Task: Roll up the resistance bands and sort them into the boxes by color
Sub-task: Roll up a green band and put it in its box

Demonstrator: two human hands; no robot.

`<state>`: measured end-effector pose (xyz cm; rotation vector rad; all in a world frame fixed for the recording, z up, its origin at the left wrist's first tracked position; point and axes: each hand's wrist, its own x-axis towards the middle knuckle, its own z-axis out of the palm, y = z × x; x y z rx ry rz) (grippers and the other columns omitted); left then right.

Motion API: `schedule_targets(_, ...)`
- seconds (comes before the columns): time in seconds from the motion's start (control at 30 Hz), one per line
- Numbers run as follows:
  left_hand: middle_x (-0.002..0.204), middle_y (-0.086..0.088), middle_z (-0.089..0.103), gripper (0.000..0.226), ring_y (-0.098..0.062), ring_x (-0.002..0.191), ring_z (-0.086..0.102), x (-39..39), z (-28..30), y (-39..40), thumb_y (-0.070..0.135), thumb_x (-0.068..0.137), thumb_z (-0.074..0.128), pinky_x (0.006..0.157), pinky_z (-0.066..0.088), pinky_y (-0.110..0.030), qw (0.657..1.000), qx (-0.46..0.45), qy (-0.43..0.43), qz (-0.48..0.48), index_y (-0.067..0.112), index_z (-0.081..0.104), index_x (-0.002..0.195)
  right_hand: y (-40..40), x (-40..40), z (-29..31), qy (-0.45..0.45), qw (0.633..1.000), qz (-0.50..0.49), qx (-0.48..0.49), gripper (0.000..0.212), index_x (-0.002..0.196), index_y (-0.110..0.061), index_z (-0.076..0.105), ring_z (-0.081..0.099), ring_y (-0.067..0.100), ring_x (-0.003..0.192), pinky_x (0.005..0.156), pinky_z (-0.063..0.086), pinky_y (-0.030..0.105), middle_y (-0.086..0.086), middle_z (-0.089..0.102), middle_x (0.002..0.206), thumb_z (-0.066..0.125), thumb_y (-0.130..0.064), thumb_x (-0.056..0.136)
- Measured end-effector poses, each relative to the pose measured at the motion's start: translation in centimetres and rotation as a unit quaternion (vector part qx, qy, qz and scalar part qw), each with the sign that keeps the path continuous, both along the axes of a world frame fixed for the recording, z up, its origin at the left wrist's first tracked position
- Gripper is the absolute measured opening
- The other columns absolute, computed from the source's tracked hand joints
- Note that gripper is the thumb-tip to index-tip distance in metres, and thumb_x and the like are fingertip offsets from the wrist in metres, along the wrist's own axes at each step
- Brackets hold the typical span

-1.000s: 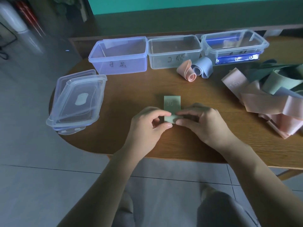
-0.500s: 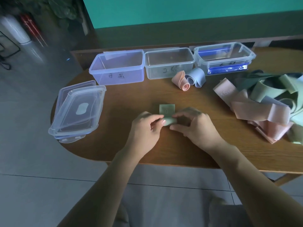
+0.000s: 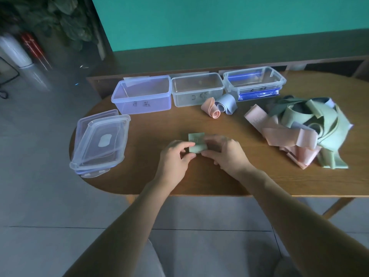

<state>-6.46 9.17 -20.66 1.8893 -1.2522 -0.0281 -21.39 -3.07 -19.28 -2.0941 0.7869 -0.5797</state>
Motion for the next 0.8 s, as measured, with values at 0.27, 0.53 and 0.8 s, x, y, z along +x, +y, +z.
schedule_targets(0.27, 0.109, -0.01, 0.064, 0.027, -0.016, 0.097, 0.059, 0.3, -0.3, -0.8, 0.011, 0.091, 0.073, 0.088, 0.034, -0.006, 0.999, -0.002, -0.037, 0.015, 0.008, 0.074, 0.118, -0.7, 0.9, 0.1, 0.013, 1.0, -0.026, -0.007, 0.027, 0.115, -0.021, 0.073, 0.058, 0.012, 0.055, 0.045, 0.046, 0.02, -0.006, 0.056, 0.091, 0.075, -0.031, 0.09)
schedule_targets(0.53, 0.123, -0.014, 0.055, 0.052, -0.018, 0.109, 0.055, 0.4, -0.7, -1.2, 0.016, 0.089, 0.076, 0.096, 0.039, -0.016, 0.997, 0.016, -0.072, -0.006, 0.01, 0.06, 0.139, -2.7, 1.9, 0.2, 0.089, 0.989, -0.025, -0.118, 0.025, 0.11, -0.027, 0.076, 0.055, 0.013, 0.105, 0.083, 0.042, 0.03, -0.009, 0.057, 0.113, 0.068, -0.042, 0.092)
schedule_targets(0.8, 0.121, -0.003, 0.071, 0.04, -0.018, 0.107, 0.065, 0.1, 0.0, -0.9, 0.008, 0.081, 0.082, 0.097, 0.046, -0.02, 0.997, -0.014, -0.079, -0.018, 0.012, 0.072, 0.12, -2.9, 1.8, 0.7, 0.081, 0.994, -0.005, -0.079, 0.023, 0.107, -0.027, 0.076, 0.058, 0.017, 0.102, 0.084, 0.047, 0.036, -0.008, 0.058, 0.106, 0.07, -0.043, 0.091)
